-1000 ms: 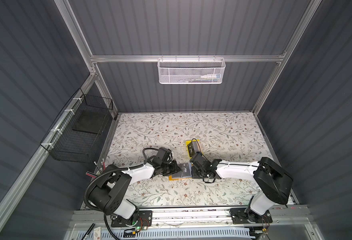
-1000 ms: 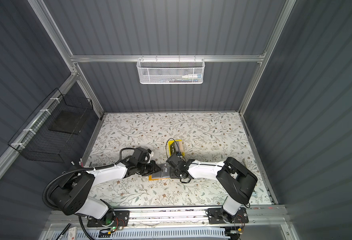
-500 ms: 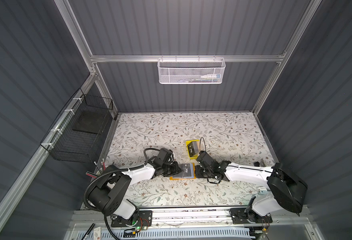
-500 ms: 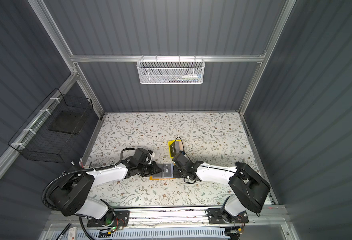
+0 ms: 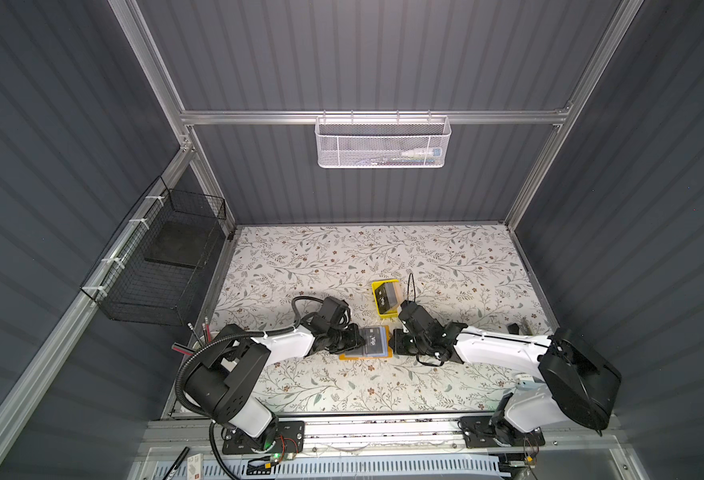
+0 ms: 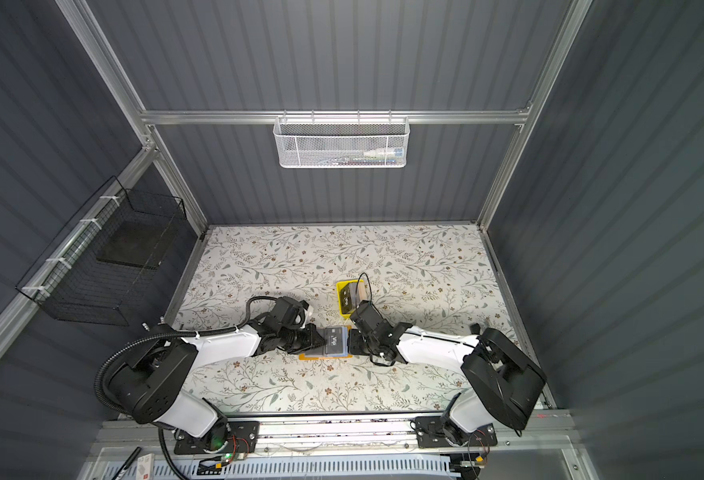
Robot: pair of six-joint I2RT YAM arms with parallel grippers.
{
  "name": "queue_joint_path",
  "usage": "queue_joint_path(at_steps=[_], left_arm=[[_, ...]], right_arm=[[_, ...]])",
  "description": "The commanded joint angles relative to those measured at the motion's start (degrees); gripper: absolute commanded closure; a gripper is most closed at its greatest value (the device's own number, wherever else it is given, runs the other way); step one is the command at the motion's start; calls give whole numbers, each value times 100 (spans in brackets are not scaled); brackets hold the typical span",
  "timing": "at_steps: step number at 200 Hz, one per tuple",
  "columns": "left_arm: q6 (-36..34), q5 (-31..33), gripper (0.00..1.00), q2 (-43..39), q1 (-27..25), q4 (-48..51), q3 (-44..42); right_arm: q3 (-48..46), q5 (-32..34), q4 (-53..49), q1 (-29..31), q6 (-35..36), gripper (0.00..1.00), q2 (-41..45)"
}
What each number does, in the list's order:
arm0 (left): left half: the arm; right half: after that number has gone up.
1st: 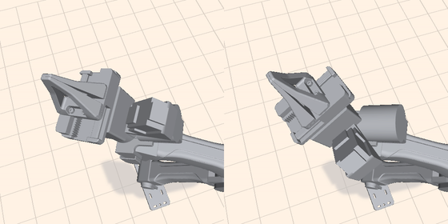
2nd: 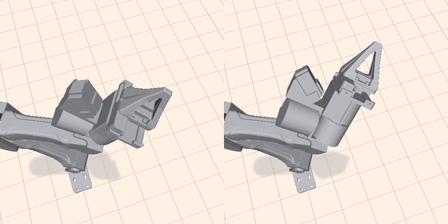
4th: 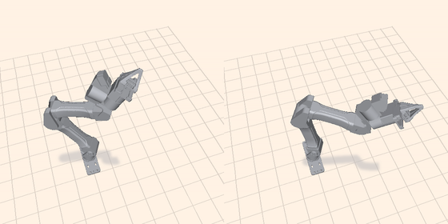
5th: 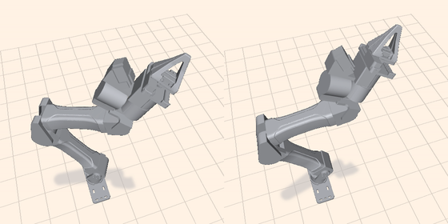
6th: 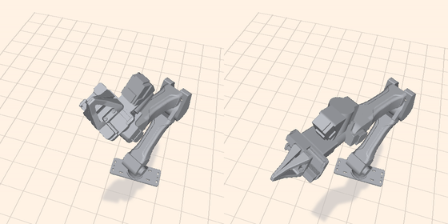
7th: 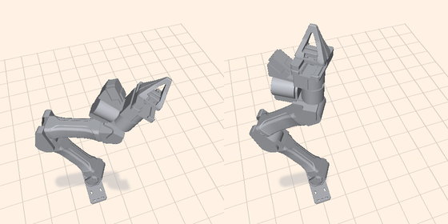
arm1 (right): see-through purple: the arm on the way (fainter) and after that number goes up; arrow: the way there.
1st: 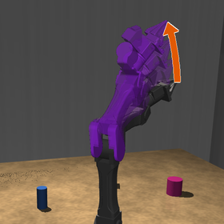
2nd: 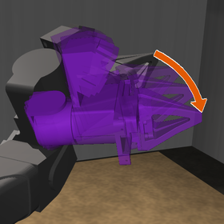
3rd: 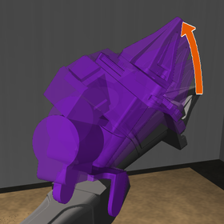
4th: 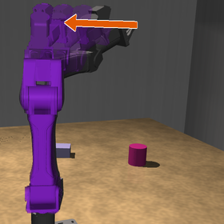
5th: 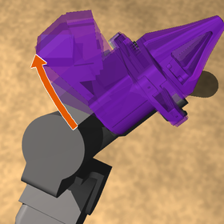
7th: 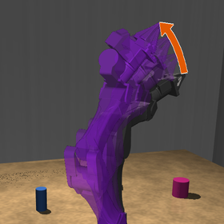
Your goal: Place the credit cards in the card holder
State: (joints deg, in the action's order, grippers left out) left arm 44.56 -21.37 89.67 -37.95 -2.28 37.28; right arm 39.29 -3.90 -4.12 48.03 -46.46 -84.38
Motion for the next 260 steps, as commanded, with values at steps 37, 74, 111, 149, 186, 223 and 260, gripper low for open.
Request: queue_joint_path(at_steps=[37,74,111,149,186,223,260], left_arm=[[1,59,90,231,-72,49,141],[-20,138,92,304,-79,181,144],[9,133,94,392,-81,160,113],[10,133,95,389,-88,166,129],[47,101,95,380,-89,99,110],[80,71,95,185,-89,21,78],[82,40,96,35,-89,17,111]], right_arm=[[-113,-164,231,-30,-74,82,-93],[-165,-308,428,-52,-116,77,-148],[-219,-494,622,-82,-118,73,-190],[-256,-589,776,-90,-111,73,-224],[-227,-677,870,-84,-83,73,-239],[-90,-671,813,-81,-30,73,-337],[59,-674,775,-57,-1,74,-465]])
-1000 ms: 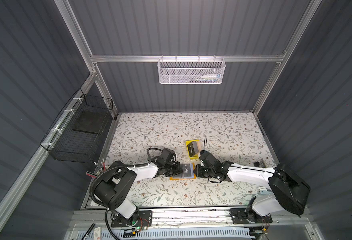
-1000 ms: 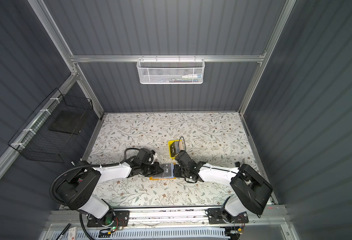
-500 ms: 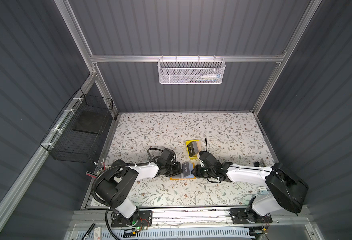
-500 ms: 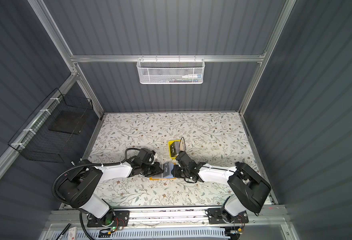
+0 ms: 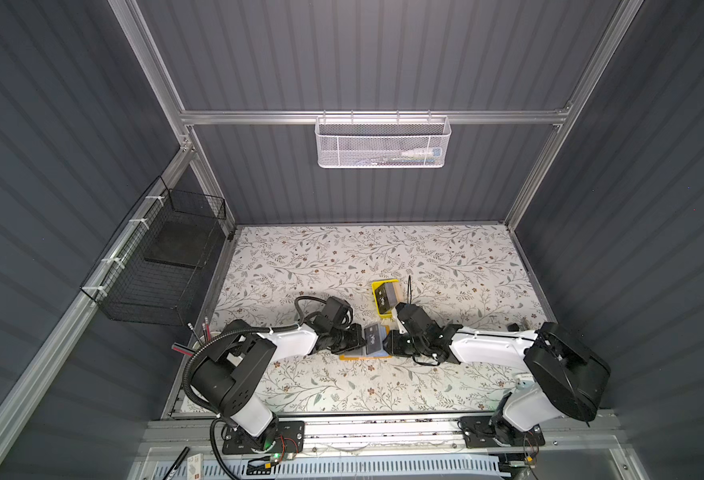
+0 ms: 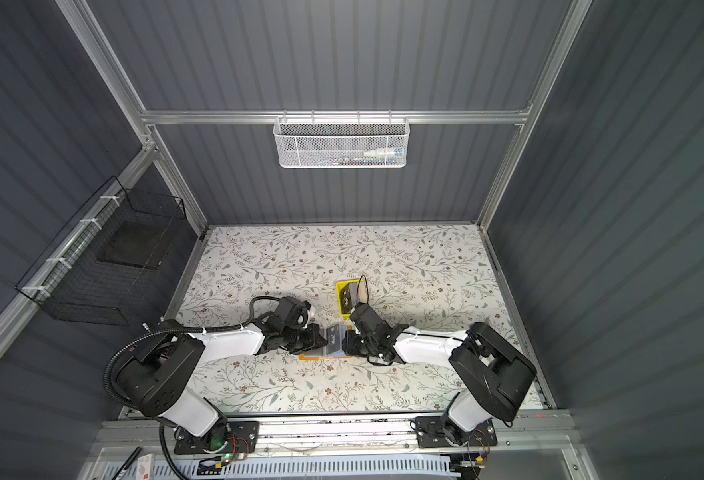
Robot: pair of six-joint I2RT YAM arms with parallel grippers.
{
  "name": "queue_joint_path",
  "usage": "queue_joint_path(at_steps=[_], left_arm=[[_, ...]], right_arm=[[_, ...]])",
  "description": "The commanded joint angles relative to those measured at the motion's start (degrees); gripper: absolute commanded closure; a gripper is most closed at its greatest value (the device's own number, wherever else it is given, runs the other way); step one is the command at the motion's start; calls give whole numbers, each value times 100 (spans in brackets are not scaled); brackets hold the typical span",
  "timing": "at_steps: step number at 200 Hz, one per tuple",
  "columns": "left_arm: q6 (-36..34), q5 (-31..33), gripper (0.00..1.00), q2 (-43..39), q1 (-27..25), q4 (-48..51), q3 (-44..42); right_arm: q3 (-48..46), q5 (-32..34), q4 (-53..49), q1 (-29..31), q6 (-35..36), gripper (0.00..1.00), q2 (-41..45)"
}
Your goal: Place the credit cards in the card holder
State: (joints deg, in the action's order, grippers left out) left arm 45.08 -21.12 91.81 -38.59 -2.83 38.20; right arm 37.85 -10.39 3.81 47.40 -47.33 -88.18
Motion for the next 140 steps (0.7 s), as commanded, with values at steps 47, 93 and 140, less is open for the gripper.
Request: queue_joint_path(at_steps=[47,93,140], left_arm=[[80,-3,96,-437,8,92,-4],[77,-241,92,-1104,399,125,-252],[-30,-460,82,-2100,998,170,-793]], right_arm=[[414,41,-164,59,142,75,-131],[739,145,-419,166,211,75,-210],[1192,222,-700,354,255,75,-423]])
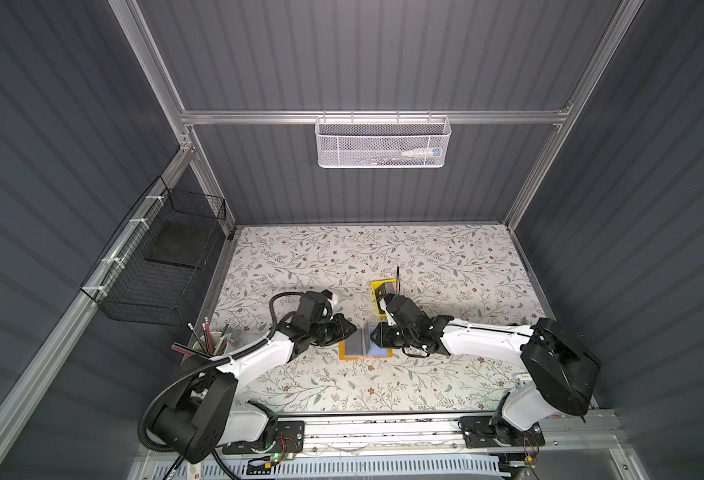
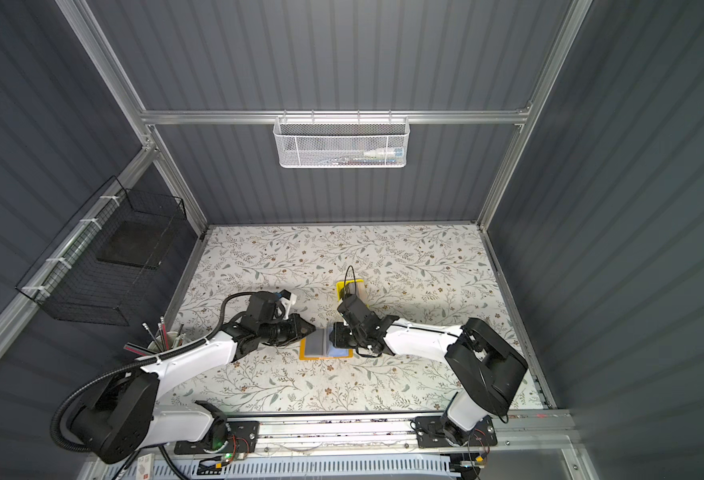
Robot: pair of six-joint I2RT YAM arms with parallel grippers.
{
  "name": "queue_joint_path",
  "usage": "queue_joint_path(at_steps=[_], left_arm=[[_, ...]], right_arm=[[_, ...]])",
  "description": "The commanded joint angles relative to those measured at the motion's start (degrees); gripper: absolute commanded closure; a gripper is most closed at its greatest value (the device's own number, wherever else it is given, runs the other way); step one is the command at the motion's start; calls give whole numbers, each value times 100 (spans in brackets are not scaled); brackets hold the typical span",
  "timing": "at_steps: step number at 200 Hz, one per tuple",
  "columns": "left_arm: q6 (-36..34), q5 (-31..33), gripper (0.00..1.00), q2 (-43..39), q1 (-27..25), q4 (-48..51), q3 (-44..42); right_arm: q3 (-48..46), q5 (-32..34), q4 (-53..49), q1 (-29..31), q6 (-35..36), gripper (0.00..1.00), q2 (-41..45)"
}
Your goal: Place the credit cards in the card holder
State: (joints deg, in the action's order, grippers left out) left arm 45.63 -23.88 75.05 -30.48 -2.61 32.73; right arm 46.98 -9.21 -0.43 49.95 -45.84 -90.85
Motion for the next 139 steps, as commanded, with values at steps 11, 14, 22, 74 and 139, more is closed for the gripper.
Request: queue_joint_path(at_steps=[11,14,22,74,139], left_arm=[[-123,-149,82,-630,218,272,-291],[-124,-136,82,-684,230,316,-302],[-145,-86,82,-818,235,397,-334],[-170,-73,80,-1450,244,290,-668],[-284,-275,77,-1505,249,69,-799]], right_arm=[[410,114,-331,150,102,75,-242],[447,113,-343,169,110,75,-271],[553,113,-382,202,112,74,-337],[868,153,-451,278,84,74,-542],[467,807,-687,230,222,71,131]])
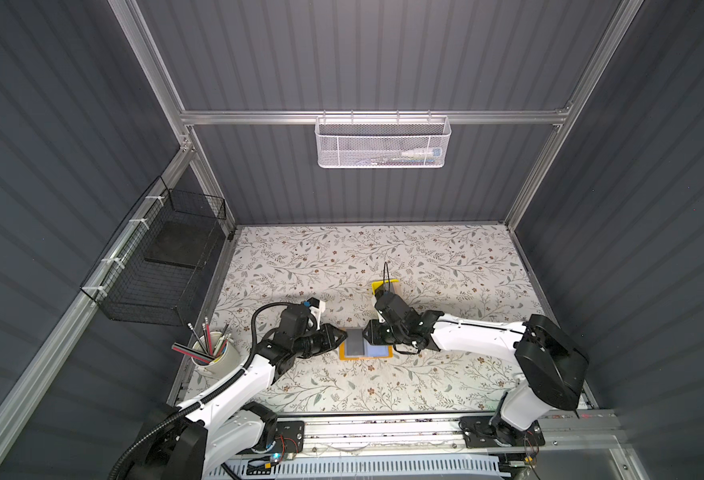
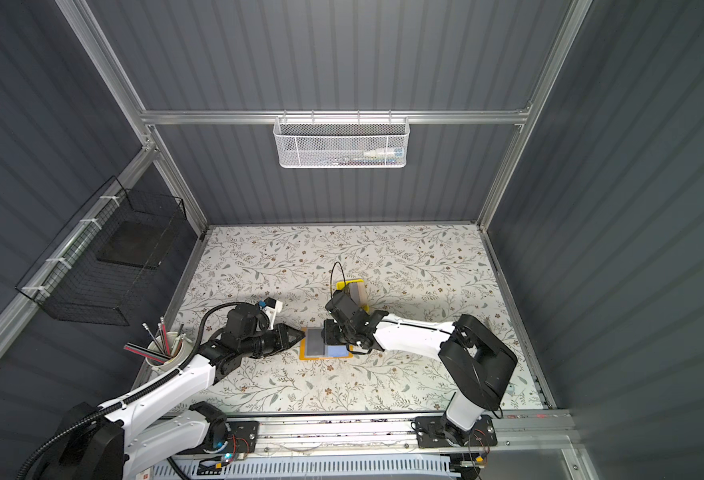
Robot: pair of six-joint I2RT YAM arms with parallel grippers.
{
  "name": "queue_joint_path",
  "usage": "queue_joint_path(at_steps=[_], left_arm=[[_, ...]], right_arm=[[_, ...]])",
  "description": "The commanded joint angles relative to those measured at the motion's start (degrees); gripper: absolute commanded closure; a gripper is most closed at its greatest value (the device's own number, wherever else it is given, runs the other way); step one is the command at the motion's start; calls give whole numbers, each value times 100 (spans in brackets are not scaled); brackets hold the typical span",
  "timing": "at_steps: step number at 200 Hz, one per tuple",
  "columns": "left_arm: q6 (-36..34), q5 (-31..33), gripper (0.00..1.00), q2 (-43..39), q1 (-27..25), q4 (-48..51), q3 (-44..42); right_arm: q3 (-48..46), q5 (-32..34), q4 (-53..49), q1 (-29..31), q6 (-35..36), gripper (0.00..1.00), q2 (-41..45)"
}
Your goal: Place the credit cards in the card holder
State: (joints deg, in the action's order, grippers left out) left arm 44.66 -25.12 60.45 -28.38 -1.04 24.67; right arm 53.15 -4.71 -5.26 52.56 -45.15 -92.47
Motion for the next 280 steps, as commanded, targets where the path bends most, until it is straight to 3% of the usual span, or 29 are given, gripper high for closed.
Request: queue_joint_path(at_steps=[1,49,124,153,199,280], left_arm=[[-178,-155,77,-47,37,-98,5],[-214,-371,76,201,30,-521,58],[-551,-457,75,1149,8,-550,861],[-701,-454,75,1689,-42,-496,1372],[-1014,-187,78,2548,-238,-62,2375],[-1158,-164,81,4079,-349,229,3704]], right_arm=[[-157,366,-213,-32,153,71,305],[-474,569,-475,-558,402,69,1108],[-483,172,-939,-1911,1220,45,1677],[-269,0,-1010,-2129,1470,25,1508],[64,-170,-985,-2284,1557,5,1078],[637,-274,-897,-2363,1800,1,90]])
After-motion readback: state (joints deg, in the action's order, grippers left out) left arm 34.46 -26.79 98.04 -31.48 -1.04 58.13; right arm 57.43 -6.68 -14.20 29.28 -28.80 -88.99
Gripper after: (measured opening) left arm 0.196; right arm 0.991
